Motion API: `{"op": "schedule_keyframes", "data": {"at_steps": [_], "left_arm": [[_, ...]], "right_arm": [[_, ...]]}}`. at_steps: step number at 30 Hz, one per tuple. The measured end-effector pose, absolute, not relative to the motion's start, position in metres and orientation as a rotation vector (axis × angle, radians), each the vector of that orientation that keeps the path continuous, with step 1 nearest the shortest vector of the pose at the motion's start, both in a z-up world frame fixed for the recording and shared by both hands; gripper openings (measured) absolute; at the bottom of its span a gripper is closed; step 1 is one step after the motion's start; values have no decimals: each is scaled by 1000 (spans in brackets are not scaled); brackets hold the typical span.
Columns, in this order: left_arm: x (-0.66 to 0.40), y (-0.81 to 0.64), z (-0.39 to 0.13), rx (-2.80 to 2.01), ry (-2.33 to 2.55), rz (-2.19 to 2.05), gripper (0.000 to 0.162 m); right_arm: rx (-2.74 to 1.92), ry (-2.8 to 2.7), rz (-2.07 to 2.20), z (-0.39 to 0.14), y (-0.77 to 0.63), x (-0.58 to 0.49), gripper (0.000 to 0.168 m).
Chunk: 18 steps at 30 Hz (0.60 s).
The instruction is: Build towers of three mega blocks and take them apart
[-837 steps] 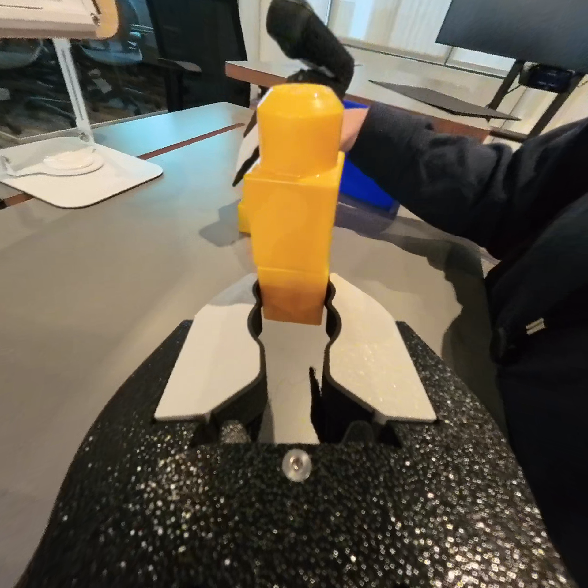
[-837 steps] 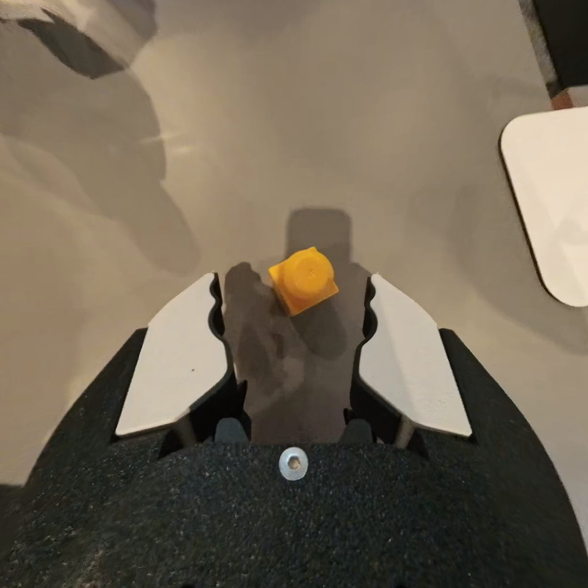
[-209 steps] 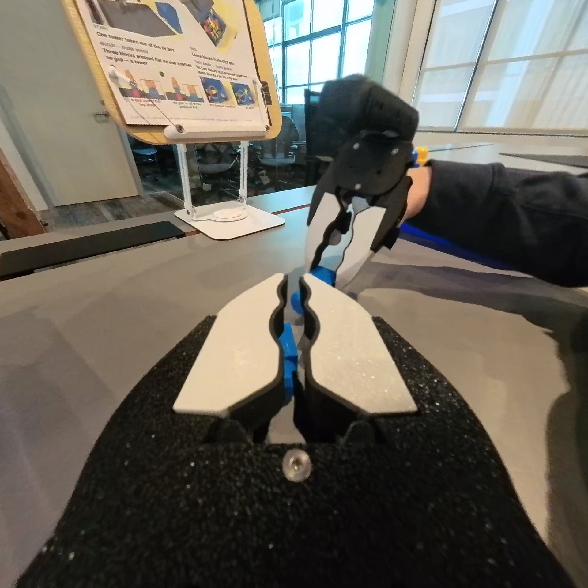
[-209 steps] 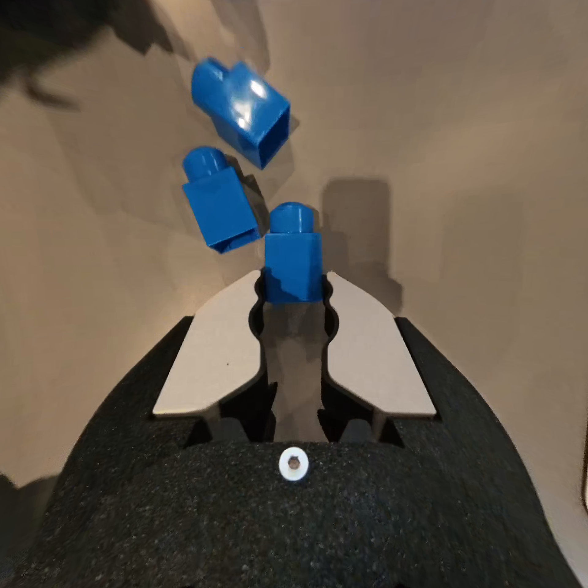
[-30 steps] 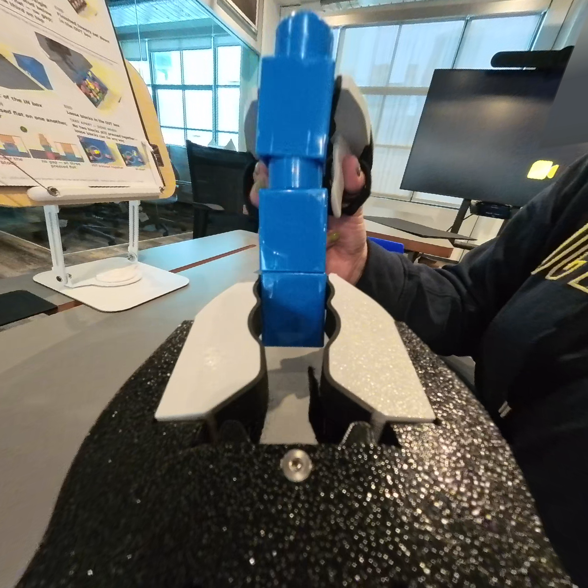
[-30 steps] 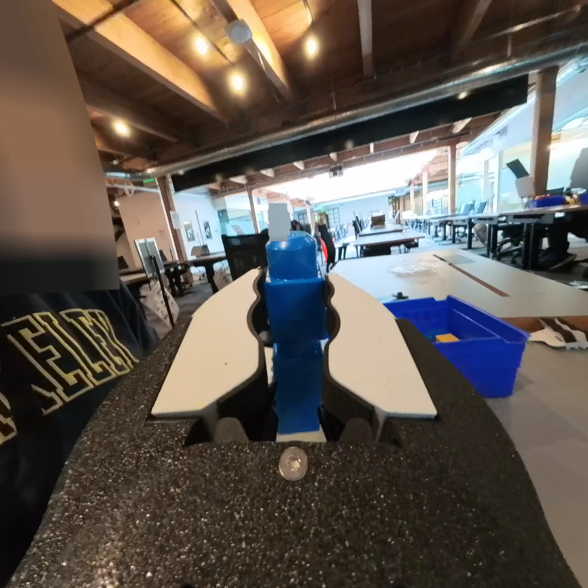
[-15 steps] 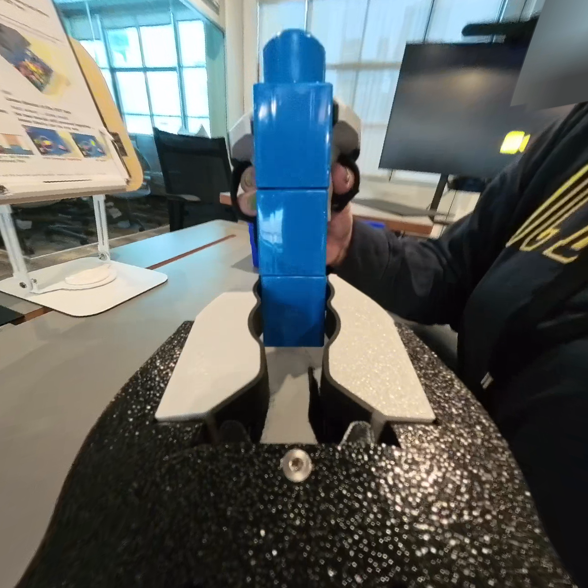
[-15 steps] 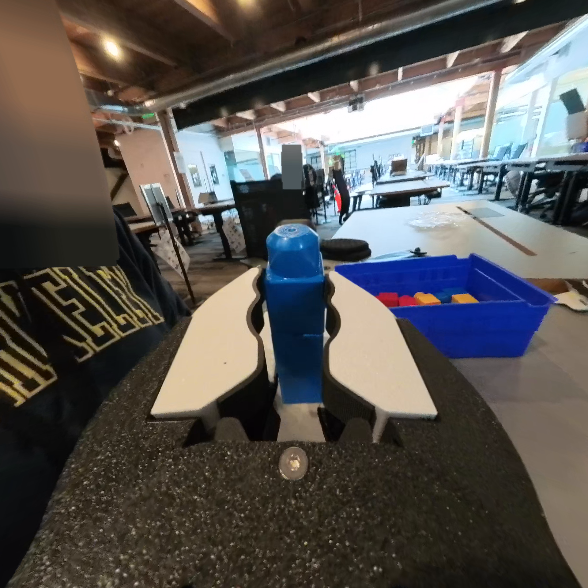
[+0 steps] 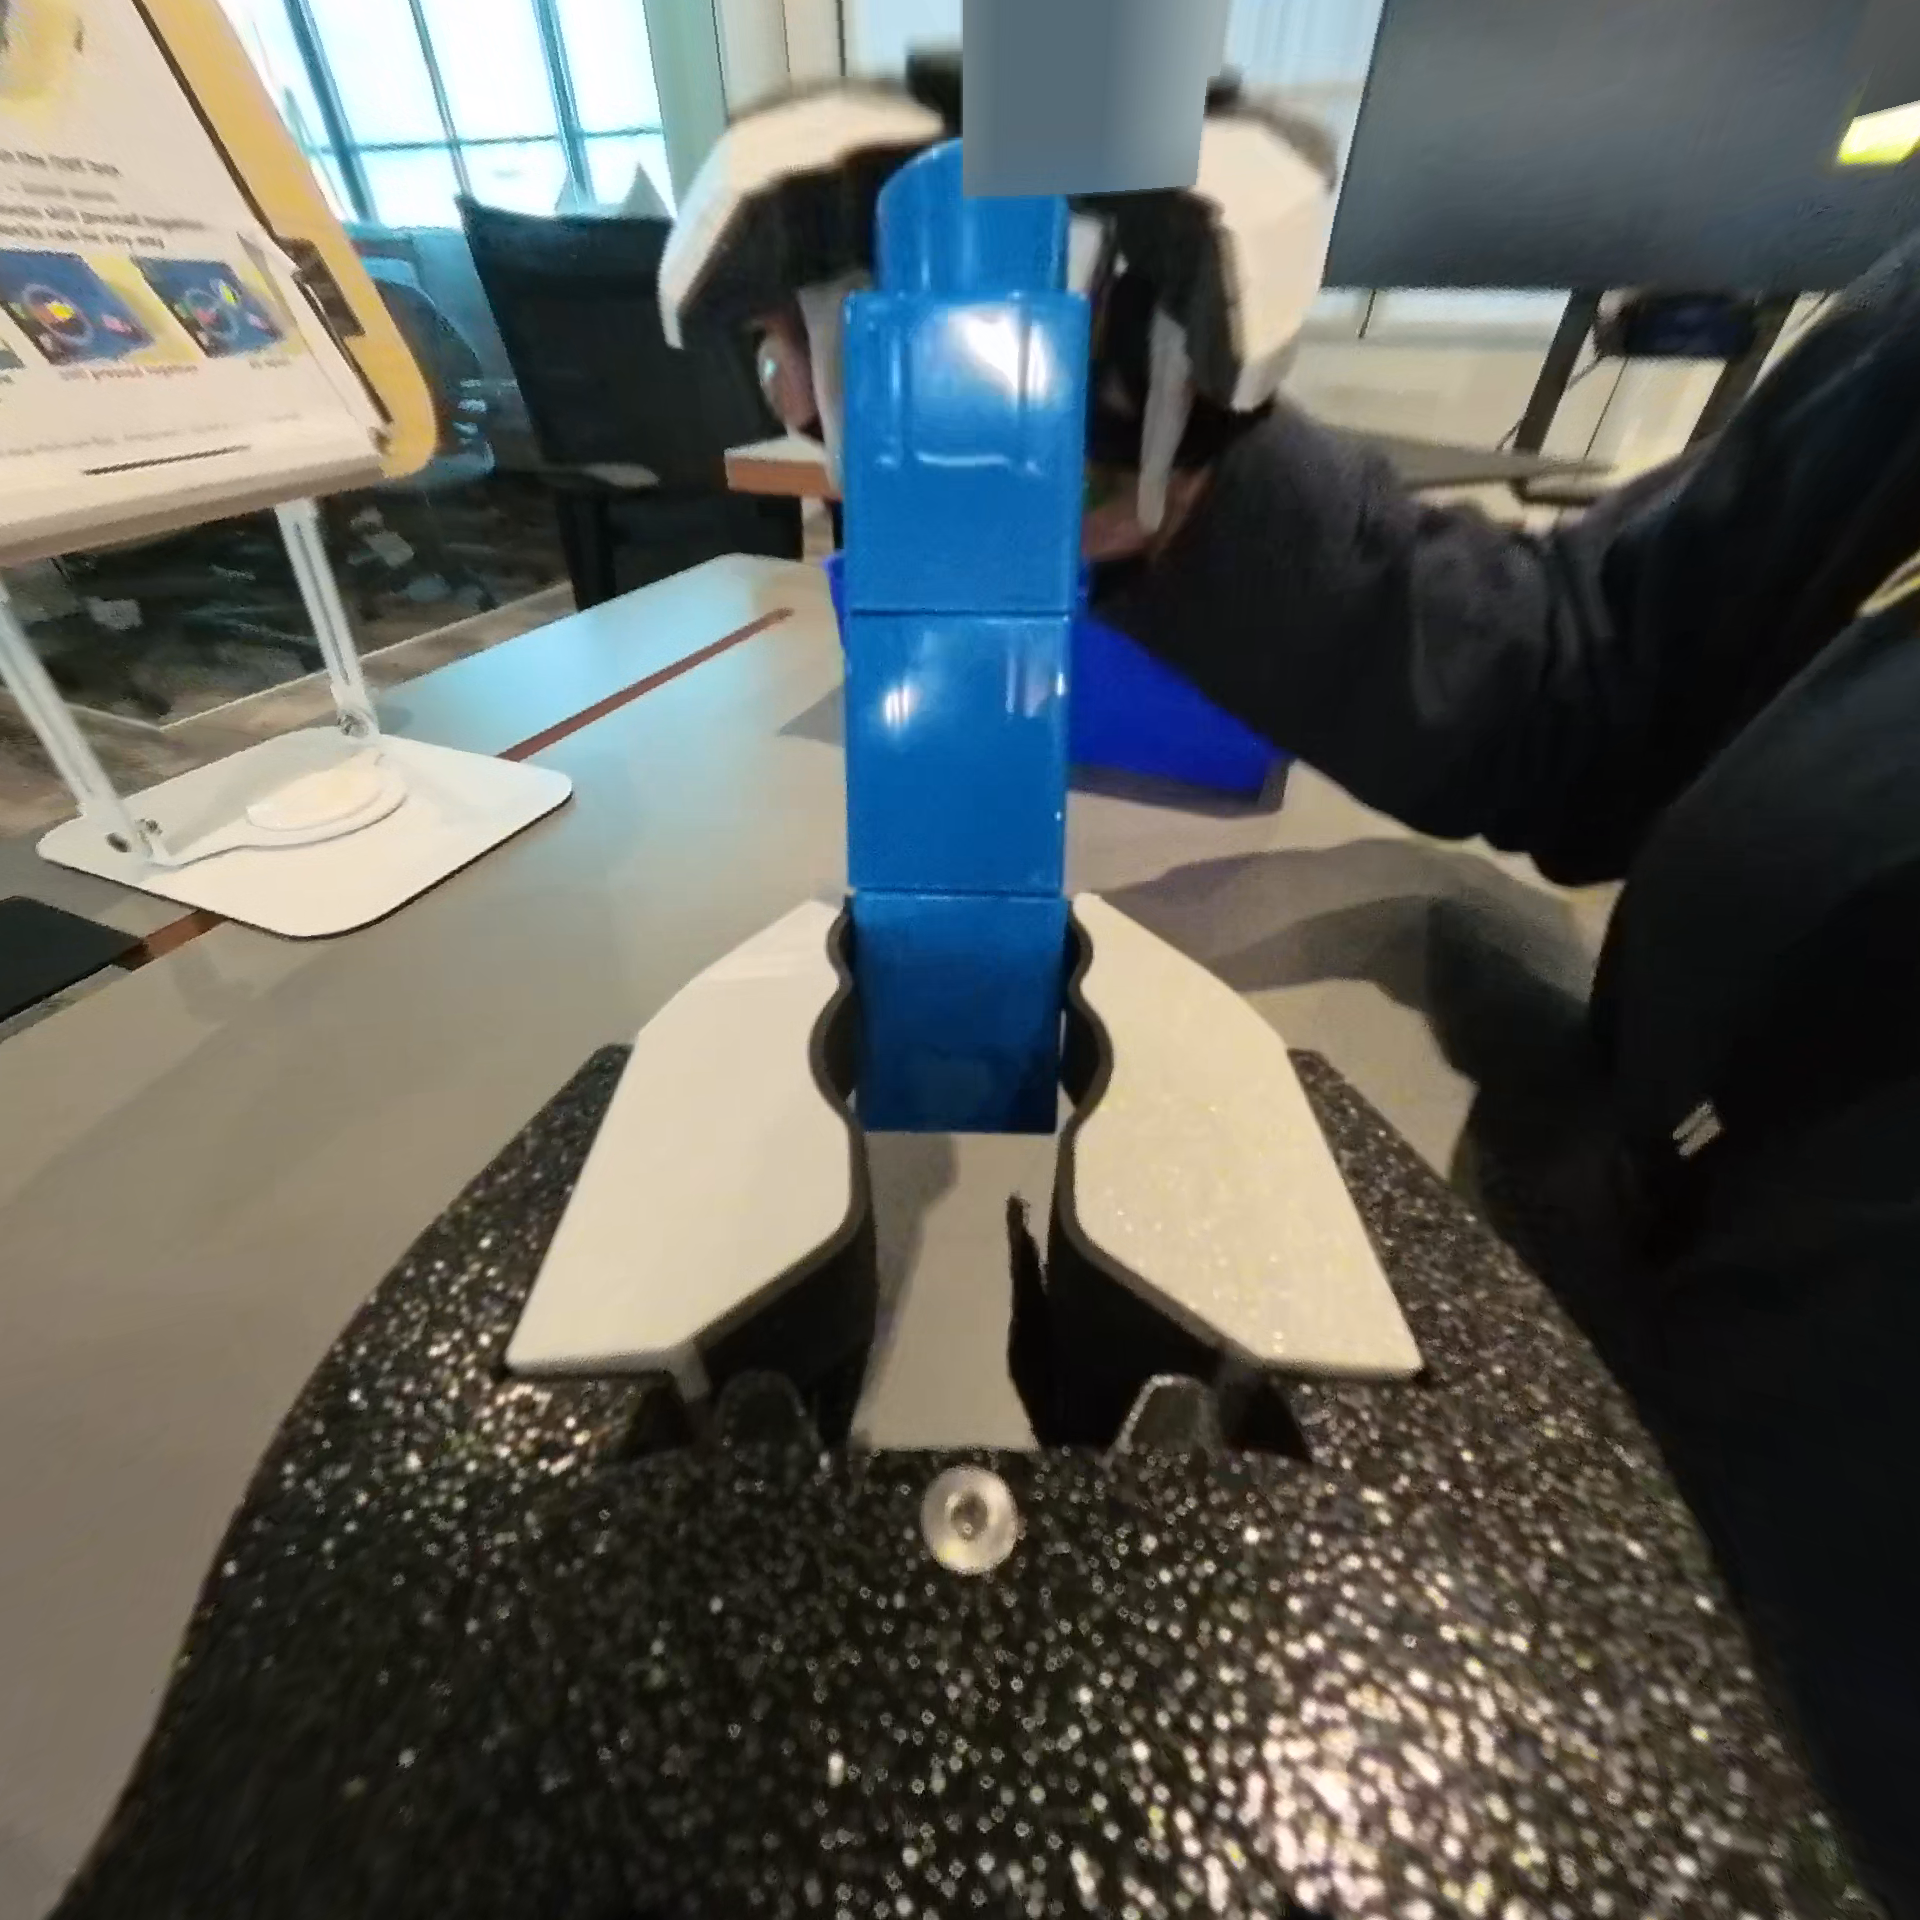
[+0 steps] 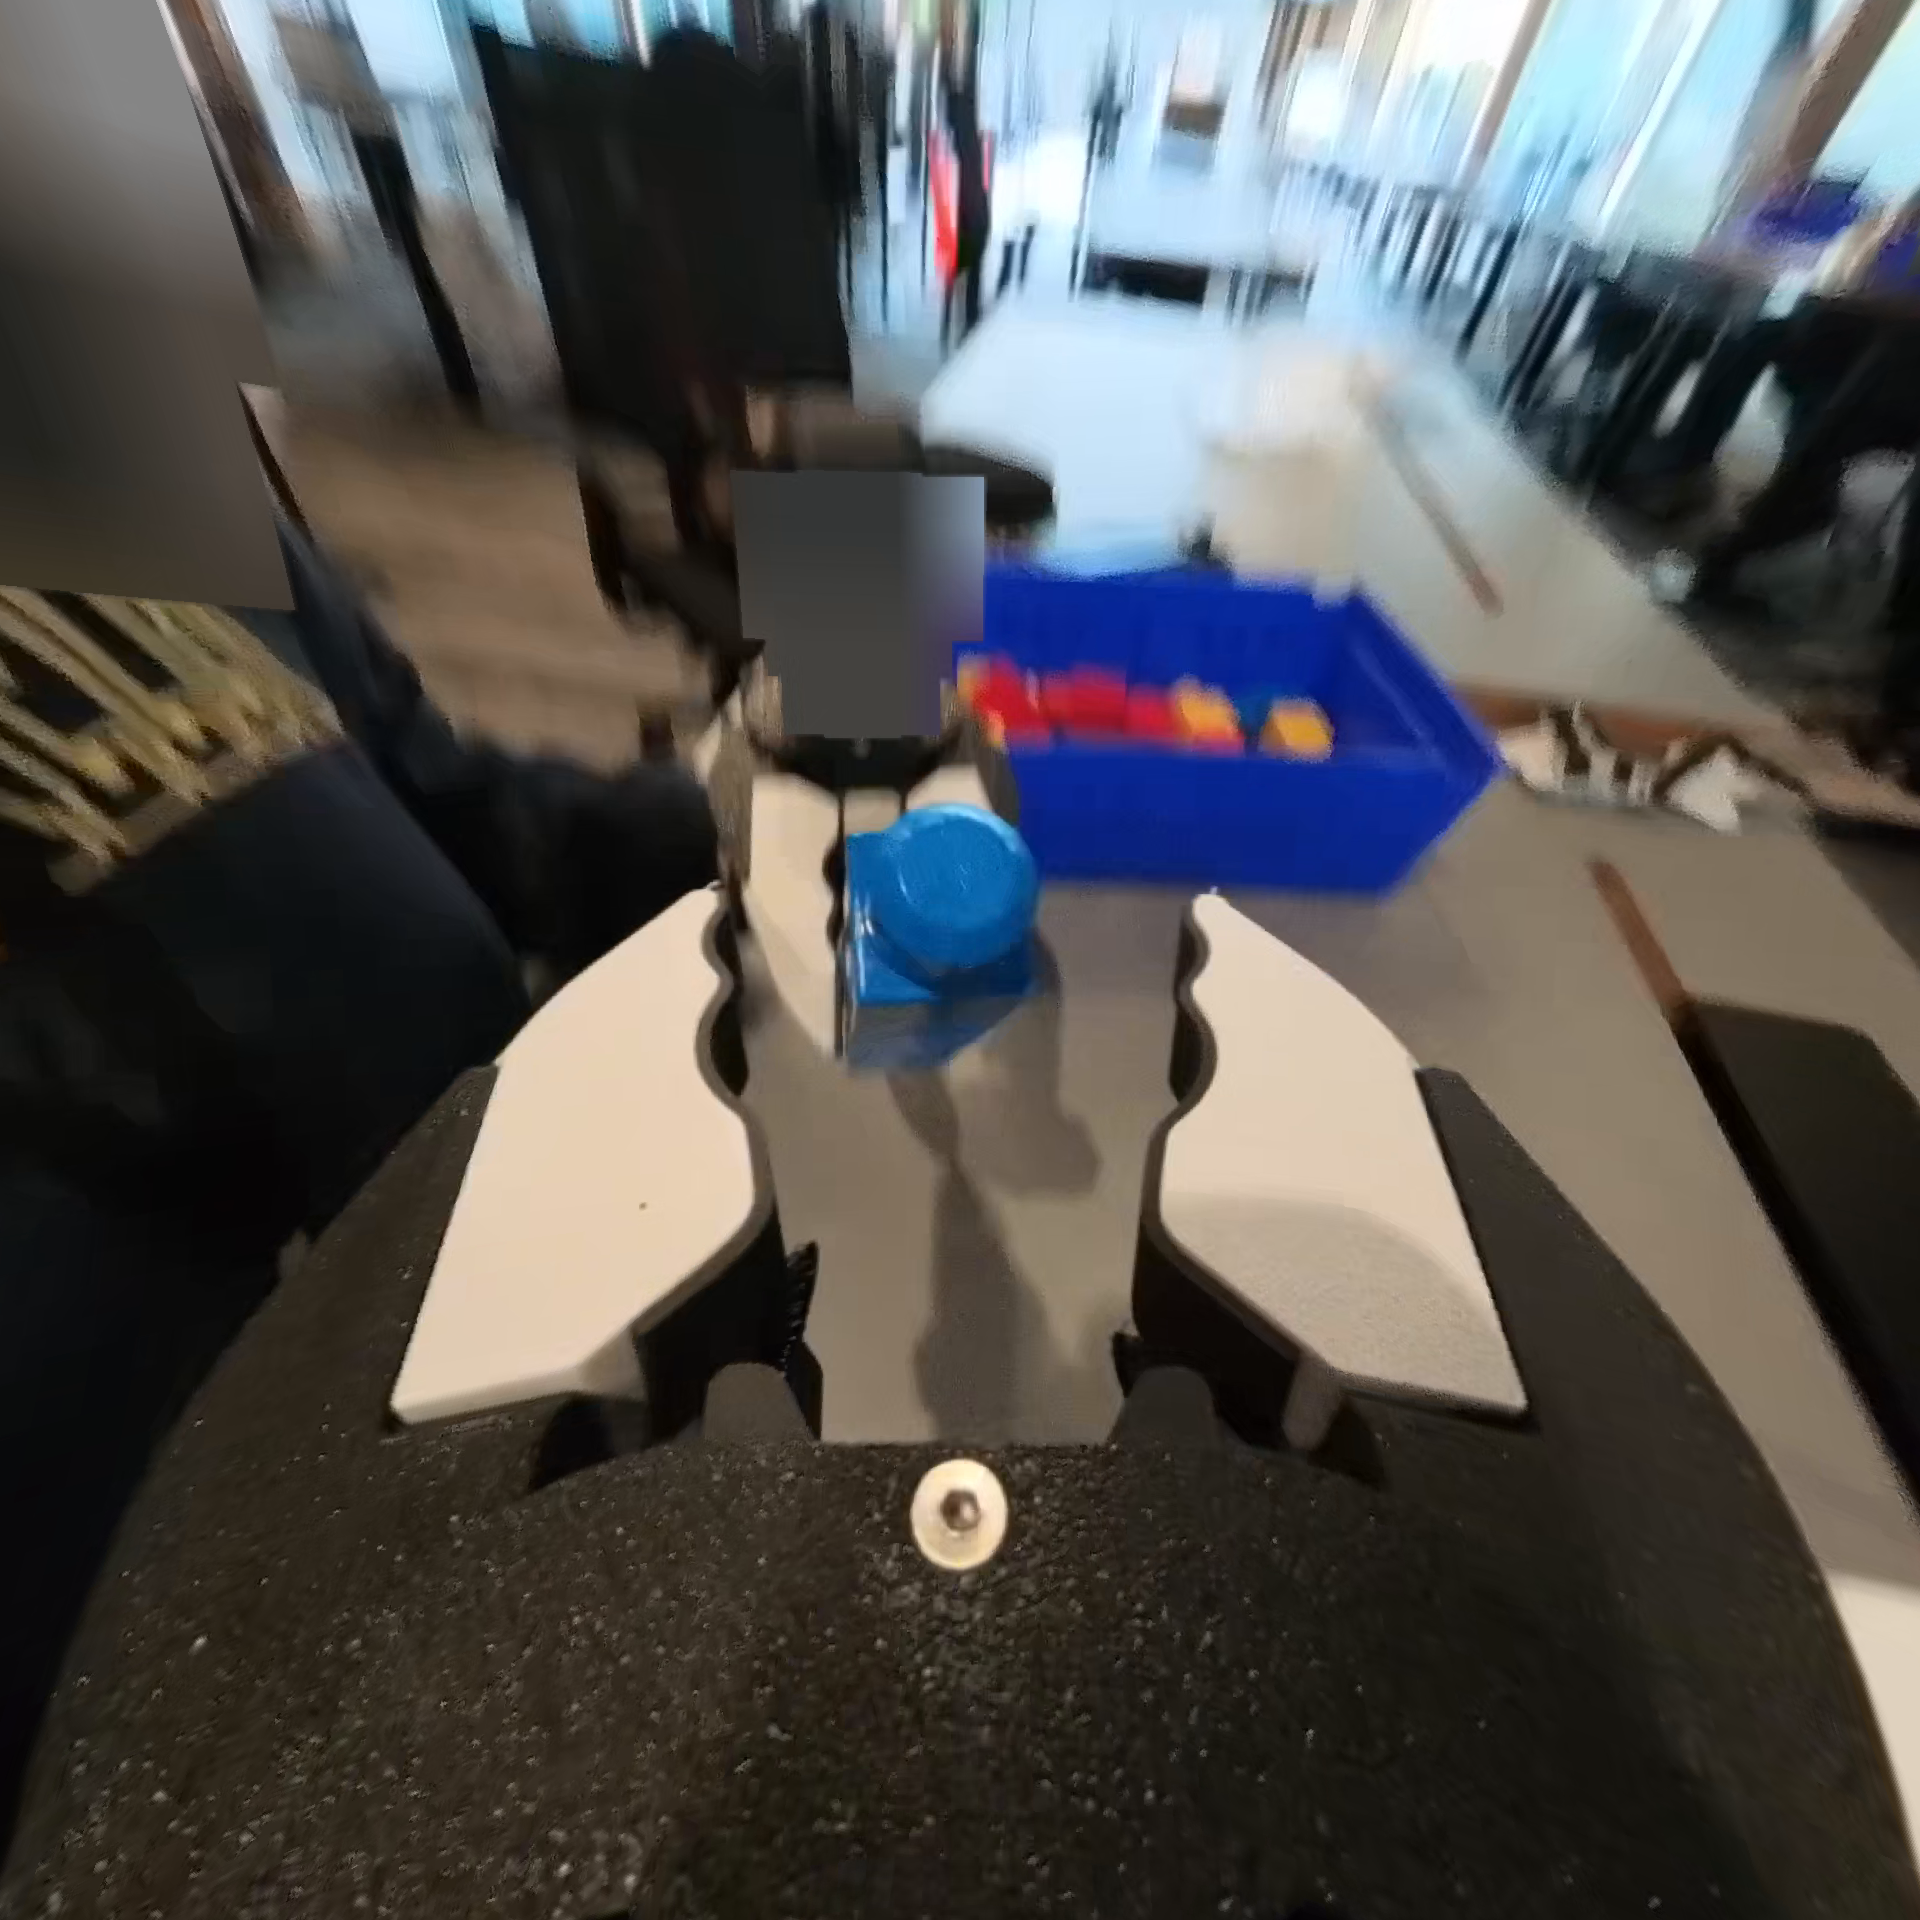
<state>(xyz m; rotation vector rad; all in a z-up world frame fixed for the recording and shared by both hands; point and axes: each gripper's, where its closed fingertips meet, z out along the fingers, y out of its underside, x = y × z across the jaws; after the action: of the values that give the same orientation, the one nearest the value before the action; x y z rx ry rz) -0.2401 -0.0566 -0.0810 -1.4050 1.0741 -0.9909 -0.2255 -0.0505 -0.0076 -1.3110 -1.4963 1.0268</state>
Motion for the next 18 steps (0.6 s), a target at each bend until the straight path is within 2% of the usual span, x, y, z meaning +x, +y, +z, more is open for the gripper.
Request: {"op": "schedule_keyframes", "data": {"at_steps": [5,6,8,10,13,17,18], "left_arm": [[-229,-58,-90,-1419,1177,-894,35],[-227,-59,-90,-1416,1194,-881,35],[-222,-61,-90,-1406,1209,-865,36],[-217,-61,-91,-1404,1215,-859,36],[-206,-62,-87,-1416,1168,-926,62],[-195,-65,-88,-1416,1171,-952,97],[-194,-66,-88,-1410,1162,-965,97]], "right_arm": [[-1453,-1760,746,-34,-57,-222,76],[-1461,-1781,734,-35,-59,-222,70],[-1481,-1839,744,-39,-66,-220,37],[-1501,-1854,712,-41,-67,-215,36],[-1540,-1853,647,-40,-67,-195,36],[-1621,-1681,506,1,-51,-124,36],[-1664,-1617,428,14,-43,-96,36]]}}
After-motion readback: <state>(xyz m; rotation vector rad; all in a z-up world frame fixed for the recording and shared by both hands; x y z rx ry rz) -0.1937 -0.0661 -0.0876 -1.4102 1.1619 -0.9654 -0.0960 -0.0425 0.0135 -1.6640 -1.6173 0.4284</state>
